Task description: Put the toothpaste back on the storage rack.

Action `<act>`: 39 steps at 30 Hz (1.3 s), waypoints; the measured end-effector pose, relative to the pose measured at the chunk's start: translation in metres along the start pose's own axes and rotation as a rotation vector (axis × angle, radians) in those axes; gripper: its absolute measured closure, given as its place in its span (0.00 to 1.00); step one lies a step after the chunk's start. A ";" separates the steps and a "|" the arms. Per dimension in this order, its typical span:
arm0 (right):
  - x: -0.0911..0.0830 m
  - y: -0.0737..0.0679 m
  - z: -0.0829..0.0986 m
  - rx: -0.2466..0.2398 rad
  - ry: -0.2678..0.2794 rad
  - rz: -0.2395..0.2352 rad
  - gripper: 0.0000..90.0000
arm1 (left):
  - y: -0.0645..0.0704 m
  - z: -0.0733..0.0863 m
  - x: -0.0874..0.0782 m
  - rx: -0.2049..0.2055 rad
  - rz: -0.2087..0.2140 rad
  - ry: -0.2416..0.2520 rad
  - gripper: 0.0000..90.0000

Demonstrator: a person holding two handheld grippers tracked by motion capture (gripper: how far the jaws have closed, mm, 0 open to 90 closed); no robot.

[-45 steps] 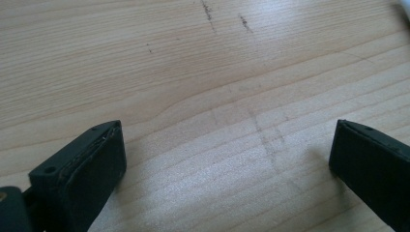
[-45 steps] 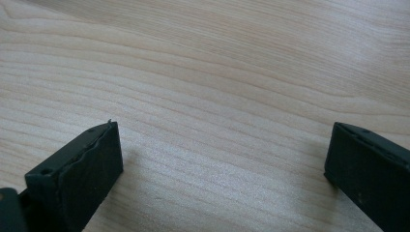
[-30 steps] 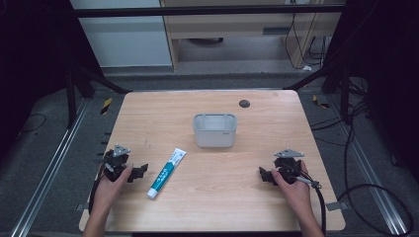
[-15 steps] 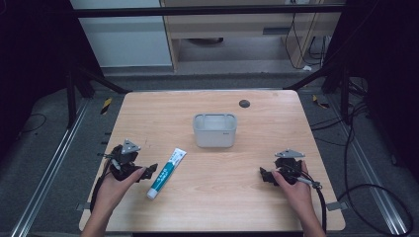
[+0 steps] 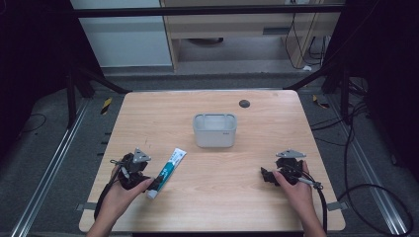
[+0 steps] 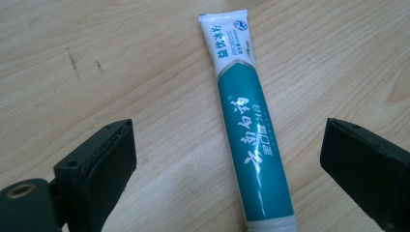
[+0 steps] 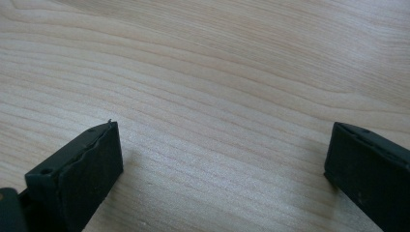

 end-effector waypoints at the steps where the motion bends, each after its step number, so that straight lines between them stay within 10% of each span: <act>1: 0.000 0.000 0.000 -0.001 0.000 0.002 0.00 | 0.000 0.000 0.000 -0.002 0.001 0.001 0.06; 19: -0.001 0.002 0.000 0.000 -0.001 -0.001 0.00 | 0.013 -0.016 0.013 0.016 0.011 -0.137 0.20; 39: 0.000 0.002 0.001 -0.001 -0.003 -0.003 0.00 | 0.005 -0.042 0.056 -0.068 0.025 -0.227 0.47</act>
Point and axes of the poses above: each handheld gripper's, and its own axes: x roughly forward along the jaws, z roughly out of its underside, y roughly to its right, the point moved 4 cm from there along x, roughly forward along the jaws, and after that the axes turned 10 degrees about z, right-handed, at the moved point
